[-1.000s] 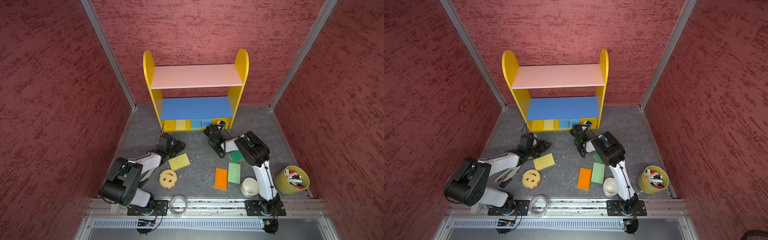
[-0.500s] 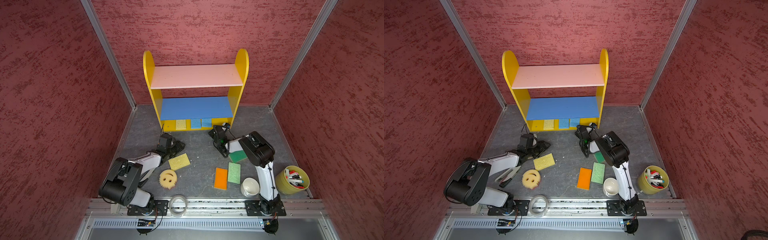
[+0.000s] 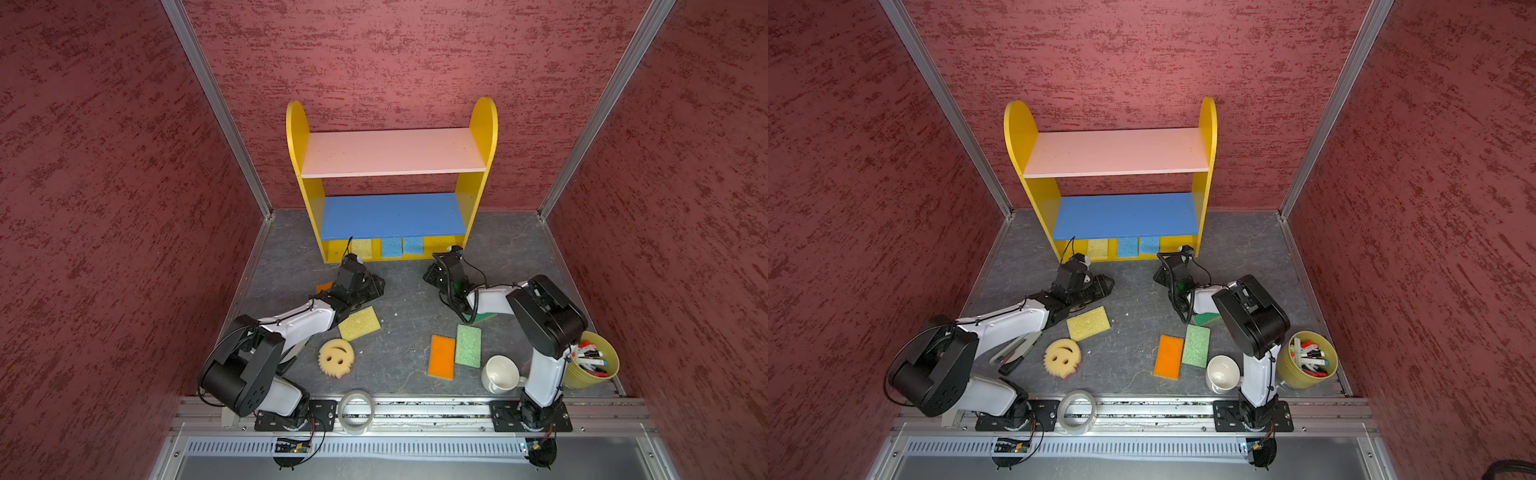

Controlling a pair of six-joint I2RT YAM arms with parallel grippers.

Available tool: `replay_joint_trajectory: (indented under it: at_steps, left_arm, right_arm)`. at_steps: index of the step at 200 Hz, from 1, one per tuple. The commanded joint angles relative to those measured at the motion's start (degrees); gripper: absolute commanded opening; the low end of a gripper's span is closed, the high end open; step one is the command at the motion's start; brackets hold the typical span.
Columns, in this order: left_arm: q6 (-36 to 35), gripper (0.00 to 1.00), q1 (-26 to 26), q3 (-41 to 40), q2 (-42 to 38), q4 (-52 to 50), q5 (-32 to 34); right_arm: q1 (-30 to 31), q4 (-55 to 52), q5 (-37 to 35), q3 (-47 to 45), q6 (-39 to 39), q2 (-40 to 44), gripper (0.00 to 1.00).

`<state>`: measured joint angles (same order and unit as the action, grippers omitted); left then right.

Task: Arrange cleaning sponges on a shelf
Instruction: Move the shelf to the top-center of the table.

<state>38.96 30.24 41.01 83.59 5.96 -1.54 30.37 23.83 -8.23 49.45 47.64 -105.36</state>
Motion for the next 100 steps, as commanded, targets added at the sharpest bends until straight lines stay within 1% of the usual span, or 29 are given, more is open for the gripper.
replay_joint_trajectory:
  at_steps: [1, 21, 33, 40, 51, 54, 74, 91, 100]
  left_arm:
    - [-8.1, 0.61, 3.5, 3.1, 3.1, 4.0, 8.1]
    - [-13.4, 0.63, 6.5, 4.3, 7.9, 11.8, 10.6]
    - [-16.2, 0.7, 7.8, 4.5, 10.6, 17.8, 10.4]
    - [-16.7, 0.71, 8.1, 5.2, 12.4, 20.6, 9.9]
    - [-17.0, 0.71, 8.0, 7.9, 15.7, 20.9, 8.0]
    - [-17.3, 0.72, 7.9, 8.6, 16.7, 22.8, 7.8]
    - [-19.1, 0.71, 8.6, 12.8, 21.8, 24.6, 9.1]
    - [-18.4, 0.7, 8.6, 13.8, 24.7, 28.9, 8.4]
    - [-18.4, 0.72, 8.7, 14.1, 25.9, 31.4, 7.8]
  right_arm:
    - [-0.3, -6.7, 2.9, -2.7, -3.8, 6.7, 0.0]
    - [-1.2, -10.7, 4.6, -6.6, -3.8, 13.3, 0.0]
    - [-2.2, -12.5, 6.1, -9.0, -3.4, 17.1, 0.0]
    - [-2.8, -13.6, 6.8, -10.2, -3.4, 19.7, 0.0]
    - [-3.5, -15.7, 7.0, -11.7, -3.7, 24.0, 0.0]
    - [-3.8, -16.3, 7.0, -12.1, -3.7, 25.1, 0.0]
    - [-4.8, -19.5, 6.4, -13.7, -4.9, 31.6, 0.02]
    - [-5.3, -21.2, 5.4, -14.6, -5.9, 36.1, 0.03]
    - [-5.5, -21.6, 5.1, -15.1, -6.2, 37.9, 0.03]
